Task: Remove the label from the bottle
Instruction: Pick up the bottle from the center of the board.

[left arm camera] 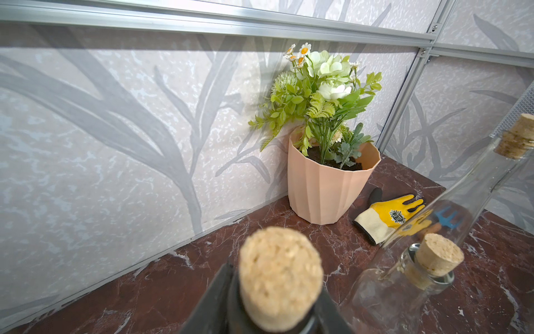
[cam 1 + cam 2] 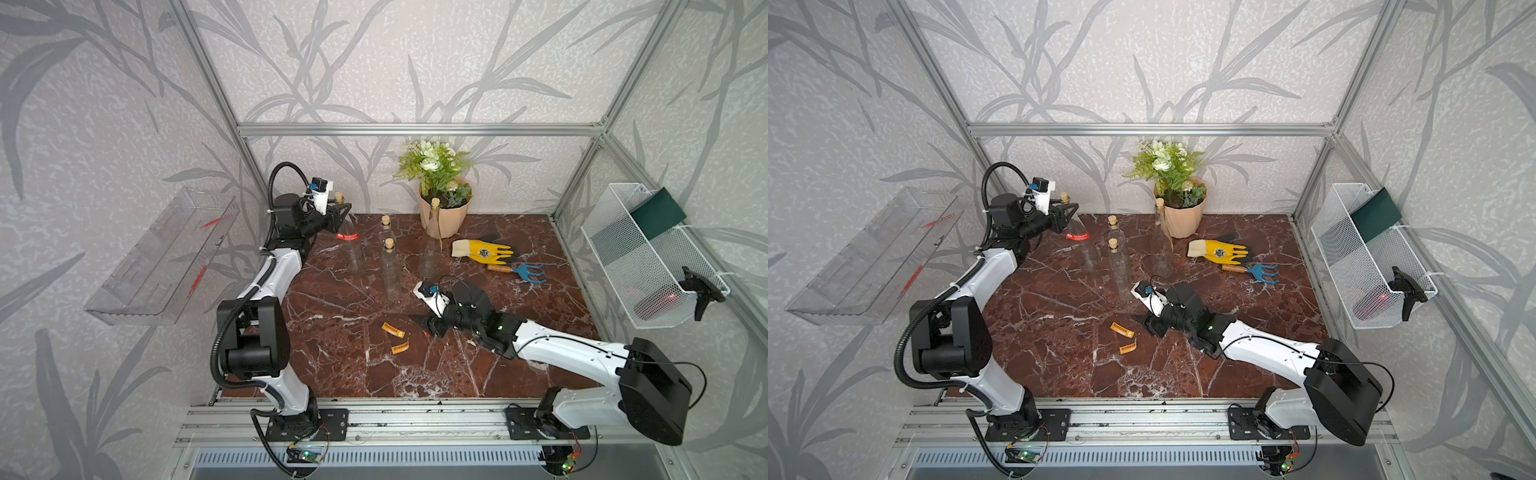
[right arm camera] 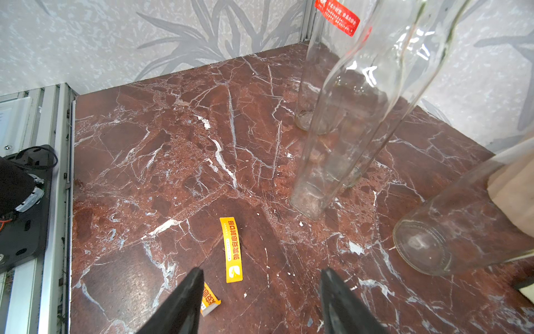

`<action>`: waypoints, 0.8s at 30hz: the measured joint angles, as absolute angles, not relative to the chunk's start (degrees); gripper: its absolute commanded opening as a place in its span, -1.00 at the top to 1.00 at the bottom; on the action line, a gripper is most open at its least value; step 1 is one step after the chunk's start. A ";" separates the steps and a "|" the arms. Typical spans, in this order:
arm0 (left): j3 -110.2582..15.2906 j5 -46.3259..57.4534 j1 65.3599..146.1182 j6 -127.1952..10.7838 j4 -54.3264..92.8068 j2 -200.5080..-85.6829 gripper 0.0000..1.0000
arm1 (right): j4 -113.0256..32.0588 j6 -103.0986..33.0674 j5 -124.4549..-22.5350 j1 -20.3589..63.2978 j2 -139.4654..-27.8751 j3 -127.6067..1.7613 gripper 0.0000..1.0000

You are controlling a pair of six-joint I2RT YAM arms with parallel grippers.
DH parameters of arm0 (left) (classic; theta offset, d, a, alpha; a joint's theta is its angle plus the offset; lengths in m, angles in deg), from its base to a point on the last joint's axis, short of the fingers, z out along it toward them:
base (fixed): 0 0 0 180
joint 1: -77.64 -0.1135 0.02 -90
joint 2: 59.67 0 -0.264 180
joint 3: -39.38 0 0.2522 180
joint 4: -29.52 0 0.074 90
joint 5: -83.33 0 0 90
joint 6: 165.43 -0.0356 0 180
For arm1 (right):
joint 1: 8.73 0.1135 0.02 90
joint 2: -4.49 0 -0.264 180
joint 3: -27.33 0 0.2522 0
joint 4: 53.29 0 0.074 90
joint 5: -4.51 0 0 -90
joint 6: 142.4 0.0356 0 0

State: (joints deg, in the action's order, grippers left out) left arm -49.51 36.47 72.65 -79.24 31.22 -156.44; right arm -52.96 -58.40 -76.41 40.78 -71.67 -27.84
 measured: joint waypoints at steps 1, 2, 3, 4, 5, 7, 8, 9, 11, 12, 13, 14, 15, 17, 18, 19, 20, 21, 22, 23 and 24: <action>-49.49 36.38 72.65 -79.15 31.29 -156.42 0.36 | -52.96 -58.38 -76.43 40.78 -71.67 -27.84 -0.31; -49.40 36.14 72.65 -79.44 31.44 -156.44 0.38 | -52.96 -58.31 -76.43 40.78 -71.67 -27.84 -0.31; -49.27 36.08 72.65 -79.37 31.70 -156.42 0.42 | -52.94 -58.27 -76.43 40.78 -71.67 -27.84 -0.31; -49.25 35.97 72.65 -79.28 31.90 -156.44 0.47 | -52.94 -58.25 -76.43 40.78 -71.67 -27.84 -0.31; -49.21 35.81 72.65 -79.31 32.14 -156.44 0.53 | -52.94 -58.23 -76.46 40.78 -71.67 -27.84 -0.31; -49.16 35.62 72.65 -78.78 32.23 -156.42 0.64 | -52.94 -58.20 -76.46 40.78 -71.67 -27.84 -0.31; -49.08 35.53 72.65 -78.58 32.40 -156.42 0.70 | -52.94 -58.20 -76.48 40.78 -71.67 -27.84 -0.31; -48.97 35.44 72.65 -78.41 32.62 -156.44 0.76 | -52.94 -58.18 -76.48 40.78 -71.67 -27.84 -0.31; -48.86 35.35 72.65 -78.28 32.93 -156.44 0.87 | -52.94 -58.07 -76.52 40.78 -71.69 -27.84 -0.31; -48.81 35.14 72.69 -78.21 33.01 -156.42 0.94 | -52.94 -58.01 -76.54 40.78 -71.71 -27.84 -0.31; -48.75 35.00 72.78 -78.19 33.12 -156.42 0.99 | -52.94 -57.98 -76.59 40.78 -71.75 -27.84 -0.31; -48.57 34.74 72.84 -78.08 33.43 -156.39 1.00 | -52.96 -57.96 -76.70 40.78 -71.80 -27.84 -0.31; -48.42 34.31 72.93 -77.93 33.71 -156.33 1.00 | -52.96 -57.92 -76.94 40.78 -71.88 -27.84 -0.31; -47.72 32.82 73.30 -77.60 34.06 -155.76 1.00 | -52.96 -57.59 -77.55 40.78 -72.10 -27.84 -0.31; -47.22 31.66 73.65 -77.36 34.17 -155.26 1.00 | -52.96 -57.26 -77.99 40.78 -72.21 -27.84 -0.31; -46.67 30.35 74.02 -77.29 34.15 -154.73 1.00 | -52.92 -56.96 -78.51 40.78 -72.34 -27.93 -0.31; -46.10 28.64 74.59 -77.21 34.13 -154.12 1.00 | -52.85 -56.61 -79.10 40.78 -72.52 -28.08 -0.31; -45.56 26.79 75.25 -77.16 33.95 -153.44 1.00 | -52.44 -55.97 -79.73 40.78 -72.85 -28.61 -0.31; -44.81 24.45 76.16 -77.25 33.63 -152.55 1.00 | -52.05 -55.45 -80.67 40.78 -73.31 -29.41 -0.35; -44.09 22.48 77.10 -77.36 33.32 -151.63 1.00 | -51.65 -54.75 -81.11 40.78 -73.72 -30.24 -0.38; -43.09 20.10 78.33 -77.58 32.99 -150.54 1.00 | -51.32 -54.14 -81.70 40.81 -74.25 -31.29 -0.43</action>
